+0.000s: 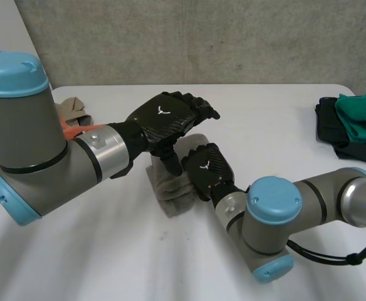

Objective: Fold the laundry.

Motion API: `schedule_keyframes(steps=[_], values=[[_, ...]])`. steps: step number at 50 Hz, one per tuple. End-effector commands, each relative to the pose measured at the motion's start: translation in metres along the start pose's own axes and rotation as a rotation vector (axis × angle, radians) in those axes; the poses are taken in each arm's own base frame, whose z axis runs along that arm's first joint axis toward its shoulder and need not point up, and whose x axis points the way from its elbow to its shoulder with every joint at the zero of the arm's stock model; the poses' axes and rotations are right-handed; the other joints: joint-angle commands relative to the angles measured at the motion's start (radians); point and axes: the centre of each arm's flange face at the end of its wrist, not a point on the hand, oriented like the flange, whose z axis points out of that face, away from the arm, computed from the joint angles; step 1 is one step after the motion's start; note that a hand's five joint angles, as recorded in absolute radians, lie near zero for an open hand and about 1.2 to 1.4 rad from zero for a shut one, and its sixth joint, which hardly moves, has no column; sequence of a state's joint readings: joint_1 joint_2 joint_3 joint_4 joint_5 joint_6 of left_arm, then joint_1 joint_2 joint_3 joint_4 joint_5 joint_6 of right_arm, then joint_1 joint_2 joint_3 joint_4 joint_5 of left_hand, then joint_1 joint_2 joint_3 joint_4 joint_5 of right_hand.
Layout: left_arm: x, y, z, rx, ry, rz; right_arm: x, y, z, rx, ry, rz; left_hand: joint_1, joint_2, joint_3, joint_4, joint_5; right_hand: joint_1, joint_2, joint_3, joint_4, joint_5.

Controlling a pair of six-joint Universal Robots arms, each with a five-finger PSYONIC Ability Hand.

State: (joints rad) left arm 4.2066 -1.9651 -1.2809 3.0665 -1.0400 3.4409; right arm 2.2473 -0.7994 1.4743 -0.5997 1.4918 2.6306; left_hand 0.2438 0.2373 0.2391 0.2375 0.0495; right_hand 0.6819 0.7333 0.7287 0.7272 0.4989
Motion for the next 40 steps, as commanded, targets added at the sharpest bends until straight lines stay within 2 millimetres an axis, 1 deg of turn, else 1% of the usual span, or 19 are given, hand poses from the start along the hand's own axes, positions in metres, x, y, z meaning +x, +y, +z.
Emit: schedule_keyframes(steps=[1,5,6,11,14,17,21,24,25,28,29,31,32,33,34,36,37,39,40], values=[[-0.003,0.001,0.0,-0.003,-0.007,-0.002,0.007,-0.007,0.014,0.038,0.023,0.011,0.008,0.014,0.013,0.014,0.028,0.714,0.663,0.668,0.669,0.723],[-0.006,0.001,-0.001,-0.001,-0.015,-0.001,0.029,-0.006,0.016,0.024,0.062,0.031,0.011,0.017,0.015,0.017,0.031,0.714,0.663,0.668,0.669,0.723],[-0.007,0.001,-0.001,-0.002,-0.02,-0.001,0.045,-0.005,0.016,0.008,0.086,0.031,0.011,0.017,0.015,0.017,0.031,0.714,0.663,0.668,0.669,0.723],[-0.014,0.0,-0.002,0.001,-0.036,0.0,0.082,0.004,0.014,-0.016,0.112,0.03,0.011,0.017,0.015,0.017,0.031,0.714,0.663,0.668,0.669,0.723],[-0.015,-0.002,-0.003,0.006,-0.04,0.003,0.112,0.013,0.017,0.005,0.119,0.024,0.011,0.017,0.015,0.017,0.031,0.714,0.663,0.668,0.669,0.723],[-0.015,-0.002,-0.003,0.006,-0.04,0.003,0.134,0.017,0.02,0.046,0.11,0.011,0.011,0.017,0.015,0.017,0.031,0.714,0.663,0.668,0.669,0.723],[-0.016,-0.004,-0.003,0.012,-0.044,0.007,0.181,0.007,0.033,0.199,0.157,-0.052,0.011,0.017,0.016,0.017,0.031,0.714,0.663,0.668,0.669,0.723],[-0.017,-0.005,-0.002,0.014,-0.055,0.01,0.209,-0.001,0.039,0.268,0.229,-0.078,0.014,0.02,0.018,0.02,0.033,0.714,0.663,0.668,0.669,0.723],[-0.018,-0.006,-0.002,0.018,-0.058,0.013,0.229,-0.008,0.041,0.323,0.275,-0.068,0.014,0.02,0.018,0.02,0.033,0.714,0.663,0.668,0.669,0.723],[-0.019,-0.006,-0.002,0.023,-0.064,0.017,0.265,-0.023,0.042,0.413,0.35,-0.023,0.014,0.02,0.018,0.02,0.033,0.714,0.663,0.668,0.669,0.723],[-0.019,-0.007,-0.002,0.026,-0.065,0.019,0.29,-0.03,0.039,0.46,0.394,0.014,0.017,0.023,0.021,0.023,0.036,0.714,0.663,0.668,0.669,0.723],[-0.019,-0.006,-0.001,0.026,-0.065,0.019,0.316,-0.03,0.036,0.495,0.44,0.041,0.028,0.035,0.033,0.035,0.048,0.714,0.663,0.668,0.669,0.723],[-0.019,-0.006,-0.002,0.026,-0.065,0.019,0.33,-0.028,0.033,0.506,0.47,0.049,0.031,0.038,0.036,0.038,0.051,0.714,0.663,0.668,0.669,0.723],[-0.018,-0.006,-0.001,0.026,-0.065,0.019,0.358,-0.023,0.025,0.52,0.523,0.059,0.031,0.038,0.036,0.038,0.051,0.714,0.663,0.668,0.669,0.723],[-0.018,-0.006,-0.001,0.026,-0.065,0.019,0.372,-0.019,0.02,0.523,0.551,0.06,0.031,0.038,0.036,0.038,0.051,0.714,0.663,0.668,0.669,0.723],[-0.018,-0.006,-0.001,0.026,-0.065,0.017,0.393,-0.008,0.015,0.523,0.588,0.055,0.034,0.041,0.039,0.041,0.054,0.714,0.663,0.668,0.669,0.723],[-0.018,-0.007,-0.001,0.026,-0.063,0.013,0.41,0.004,0.01,0.515,0.613,0.044,0.034,0.041,0.039,0.041,0.054,0.714,0.663,0.668,0.669,0.723],[-0.018,-0.007,-0.002,0.028,-0.064,0.011,0.425,0.016,0.006,0.507,0.635,0.034,0.037,0.044,0.042,0.044,0.057,0.714,0.663,0.668,0.669,0.723],[-0.018,-0.007,-0.002,0.028,-0.064,0.009,0.438,0.032,0.001,0.491,0.658,0.029,0.037,0.044,0.042,0.044,0.057,0.714,0.663,0.668,0.669,0.723]])
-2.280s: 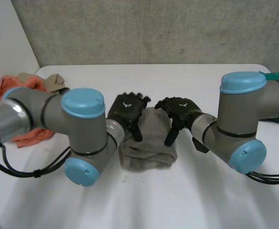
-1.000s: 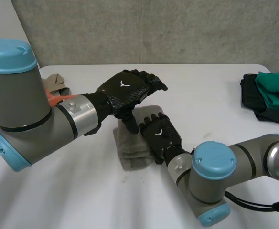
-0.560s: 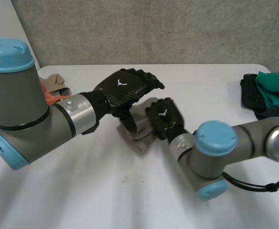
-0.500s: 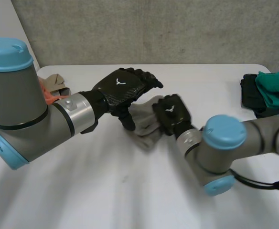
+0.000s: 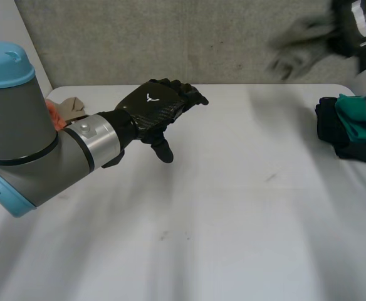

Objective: Fold the laundry.

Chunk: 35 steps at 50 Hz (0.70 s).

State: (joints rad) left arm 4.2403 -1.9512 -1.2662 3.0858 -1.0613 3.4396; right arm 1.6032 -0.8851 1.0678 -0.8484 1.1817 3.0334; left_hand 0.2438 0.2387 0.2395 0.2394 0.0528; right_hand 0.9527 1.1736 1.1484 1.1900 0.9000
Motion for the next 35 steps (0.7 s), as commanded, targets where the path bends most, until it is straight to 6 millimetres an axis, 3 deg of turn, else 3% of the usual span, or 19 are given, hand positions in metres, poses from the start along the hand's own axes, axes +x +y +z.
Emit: schedule_keyframes(steps=[1,4,10,11,16,19,23,32,33,34,35], values=[[0.001,-0.002,-0.001,0.004,0.001,-0.007,0.103,0.048,-0.008,-0.014,0.144,-0.056,0.037,0.042,0.042,0.042,0.054,0.444,0.223,0.248,0.206,0.322],[0.0,-0.004,-0.002,0.01,-0.003,-0.004,0.129,0.084,-0.029,-0.061,0.153,-0.057,0.037,0.042,0.042,0.042,0.054,0.444,0.223,0.248,0.206,0.322],[0.0,-0.006,-0.001,0.018,-0.004,0.0,0.155,0.144,-0.078,-0.127,0.116,0.001,0.04,0.045,0.045,0.045,0.057,0.444,0.223,0.248,0.206,0.322],[0.002,-0.006,-0.001,0.02,-0.001,0.001,0.157,0.161,-0.095,-0.167,0.109,0.027,0.043,0.048,0.047,0.048,0.06,0.444,0.223,0.248,0.206,0.322],[0.005,-0.004,-0.001,0.015,0.007,-0.002,0.151,0.198,-0.138,-0.271,0.064,0.084,0.043,0.048,0.047,0.048,0.06,0.444,0.223,0.248,0.206,0.322],[0.006,-0.003,-0.001,0.011,0.009,-0.004,0.153,0.205,-0.155,-0.31,0.04,0.098,0.046,0.051,0.05,0.05,0.062,0.444,0.223,0.248,0.206,0.322],[0.01,-0.004,-0.001,0.013,0.015,-0.003,0.164,0.204,-0.163,-0.323,0.041,0.082,0.046,0.051,0.05,0.05,0.062,0.444,0.223,0.248,0.206,0.322],[0.016,-0.004,-0.001,0.007,0.014,-0.005,0.171,0.184,-0.156,-0.315,0.047,0.068,0.046,0.051,0.05,0.05,0.062,0.433,0.212,0.237,0.196,0.311],[0.019,-0.005,-0.001,0.008,0.02,-0.004,0.171,0.181,-0.154,-0.316,0.051,0.07,0.046,0.051,0.05,0.05,0.062,0.116,-0.105,-0.08,-0.121,-0.006],[0.023,-0.006,-0.002,0.01,0.029,-0.003,0.171,0.175,-0.154,-0.323,0.063,0.076,0.046,0.051,0.05,0.05,0.062,-0.637,-0.858,-0.833,-0.874,-0.759],[0.024,-0.007,-0.002,0.013,0.029,-0.001,0.172,0.171,-0.152,-0.325,0.068,0.079,0.046,0.051,0.05,0.05,0.062,-0.778,-0.999,-0.974,-1.015,-0.9]])
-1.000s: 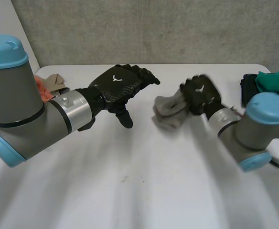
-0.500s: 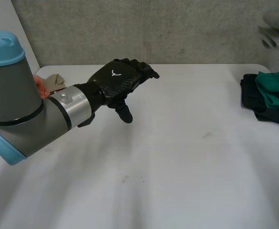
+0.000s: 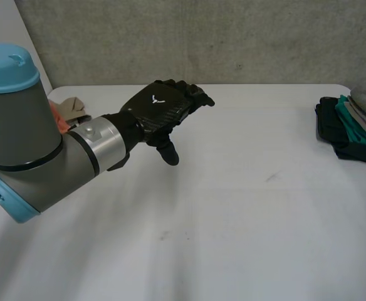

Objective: Fold the laundry.

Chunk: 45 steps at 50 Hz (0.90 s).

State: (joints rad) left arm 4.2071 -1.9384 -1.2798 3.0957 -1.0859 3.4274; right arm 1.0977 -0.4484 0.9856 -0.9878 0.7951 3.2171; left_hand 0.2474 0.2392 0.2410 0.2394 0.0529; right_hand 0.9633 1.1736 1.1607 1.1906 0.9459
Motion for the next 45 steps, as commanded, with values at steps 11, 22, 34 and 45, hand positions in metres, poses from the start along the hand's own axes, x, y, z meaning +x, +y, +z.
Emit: schedule_keyframes(steps=[11,22,34,45], values=[[0.024,-0.016,-0.012,0.031,0.043,0.015,-0.003,-0.079,-0.033,-0.338,0.111,0.038,0.037,0.045,0.043,0.045,0.057,-0.789,-0.999,-0.986,-1.016,-0.946],[0.02,-0.023,-0.015,0.048,0.028,0.026,0.063,-0.14,-0.064,-0.68,0.505,-0.477,0.037,0.045,0.043,0.045,0.057,-0.789,-0.999,-0.986,-1.016,-0.946],[-0.035,-0.047,-0.03,0.133,-0.227,0.04,-0.081,-0.291,0.009,0.071,0.335,-0.362,0.016,0.024,0.023,0.024,0.036,-0.789,-0.999,-0.986,-1.016,-0.946],[-0.179,-0.004,-0.065,0.095,-0.748,0.085,-0.301,-0.27,-0.066,0.082,-0.387,-0.098,-0.046,-0.037,-0.039,-0.038,-0.026,-0.789,-0.999,-0.986,-1.016,-0.946]])
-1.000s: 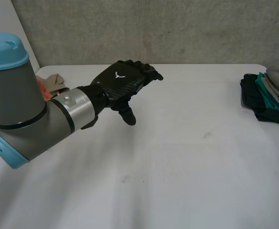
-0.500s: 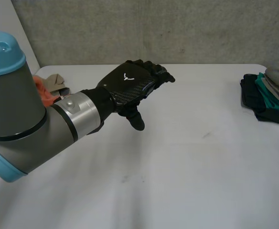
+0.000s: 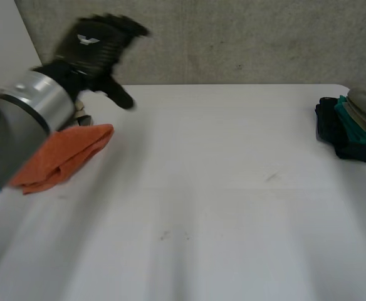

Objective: Fold the laundry.

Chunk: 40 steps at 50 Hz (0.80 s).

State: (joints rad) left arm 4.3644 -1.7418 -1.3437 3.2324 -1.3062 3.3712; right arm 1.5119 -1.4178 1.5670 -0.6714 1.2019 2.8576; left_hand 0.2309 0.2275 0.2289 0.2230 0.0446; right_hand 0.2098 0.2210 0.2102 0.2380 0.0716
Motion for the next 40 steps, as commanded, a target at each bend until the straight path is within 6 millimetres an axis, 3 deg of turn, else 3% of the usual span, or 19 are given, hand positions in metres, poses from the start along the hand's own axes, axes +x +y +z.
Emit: schedule_keyframes(steps=[1,2,5,6,9,11,14,17,21,22,26,29,33,34,36,37,40], values=[[-0.108,0.054,0.012,-0.066,-0.33,0.081,-0.135,-0.012,-0.075,-0.054,-0.459,0.17,-0.029,-0.026,-0.027,-0.021,-0.017,-0.035,-0.046,-0.036,-0.063,-0.072],[-0.125,0.082,0.015,-0.129,-0.355,0.101,-0.147,-0.005,-0.089,-0.112,-0.504,0.17,-0.029,-0.026,-0.027,-0.021,-0.017,-0.035,-0.046,-0.036,-0.063,-0.072],[-0.145,0.121,0.018,-0.218,-0.366,0.141,-0.163,0.009,-0.106,-0.202,-0.562,0.154,-0.026,-0.023,-0.024,-0.018,-0.014,-0.035,-0.046,-0.036,-0.063,-0.072],[-0.153,0.145,0.02,-0.27,-0.35,0.176,-0.169,0.017,-0.115,-0.25,-0.591,0.127,-0.023,-0.02,-0.021,-0.015,-0.012,-0.035,-0.046,-0.036,-0.063,-0.072],[-0.161,0.176,0.023,-0.328,-0.304,0.242,-0.175,0.027,-0.126,-0.31,-0.614,0.078,-0.017,-0.014,-0.015,-0.01,-0.006,-0.035,-0.046,-0.036,-0.063,-0.072],[-0.163,0.209,0.025,-0.384,-0.239,0.299,-0.174,0.036,-0.132,-0.353,-0.618,0.036,-0.014,-0.011,-0.012,-0.007,-0.003,-0.035,-0.046,-0.036,-0.063,-0.072],[-0.171,0.237,0.023,-0.435,-0.207,0.344,-0.173,0.041,-0.137,-0.376,-0.613,0.013,0.009,0.012,0.011,0.017,0.021,-0.035,-0.046,-0.036,-0.063,-0.072],[-0.176,0.249,0.021,-0.458,-0.208,0.338,-0.174,0.042,-0.14,-0.386,-0.619,0.016,0.073,0.077,0.075,0.081,0.085,-0.035,-0.046,-0.036,-0.063,-0.072],[-0.178,0.256,0.02,-0.469,-0.207,0.318,-0.175,0.042,-0.142,-0.391,-0.622,0.014,0.329,0.332,0.33,0.336,0.34,-0.035,-0.046,-0.036,-0.063,-0.072],[-0.174,0.258,0.02,-0.47,-0.2,0.309,-0.175,0.042,-0.142,-0.391,-0.622,0.011,0.503,0.507,0.505,0.511,0.515,-0.035,-0.046,-0.036,-0.063,-0.072],[-0.165,0.254,0.023,-0.464,-0.192,0.299,-0.174,0.043,-0.141,-0.39,-0.616,0.009,1.164,1.167,1.166,1.172,1.176,-0.035,-0.046,-0.036,-0.063,-0.072],[-0.153,0.244,0.029,-0.443,-0.18,0.297,-0.173,0.043,-0.14,-0.393,-0.607,0.012,1.165,1.169,1.167,1.173,1.177,-0.035,-0.046,-0.036,-0.063,-0.072],[-0.136,0.188,0.038,-0.338,-0.2,0.287,-0.17,0.045,-0.138,-0.399,-0.594,0.01,1.165,1.169,1.167,1.173,1.177,-0.035,-0.046,-0.036,-0.063,-0.072],[-0.127,0.164,0.039,-0.288,-0.204,0.261,-0.169,0.046,-0.138,-0.401,-0.587,0.007,1.165,1.169,1.167,1.173,1.177,-0.035,-0.046,-0.036,-0.063,-0.072],[-0.116,0.143,0.04,-0.238,-0.196,0.237,-0.167,0.046,-0.136,-0.405,-0.575,0.003,1.165,1.169,1.167,1.173,1.177,-0.035,-0.046,-0.036,-0.063,-0.072],[-0.1,0.12,0.043,-0.178,-0.177,0.208,-0.163,0.047,-0.134,-0.408,-0.557,-0.004,1.165,1.169,1.167,1.173,1.177,-0.035,-0.046,-0.036,-0.063,-0.072],[-0.072,0.086,0.043,-0.09,-0.13,0.155,-0.16,0.047,-0.131,-0.418,-0.529,-0.016,1.165,1.169,1.167,1.173,1.177,-0.035,-0.046,-0.036,-0.063,-0.072]])
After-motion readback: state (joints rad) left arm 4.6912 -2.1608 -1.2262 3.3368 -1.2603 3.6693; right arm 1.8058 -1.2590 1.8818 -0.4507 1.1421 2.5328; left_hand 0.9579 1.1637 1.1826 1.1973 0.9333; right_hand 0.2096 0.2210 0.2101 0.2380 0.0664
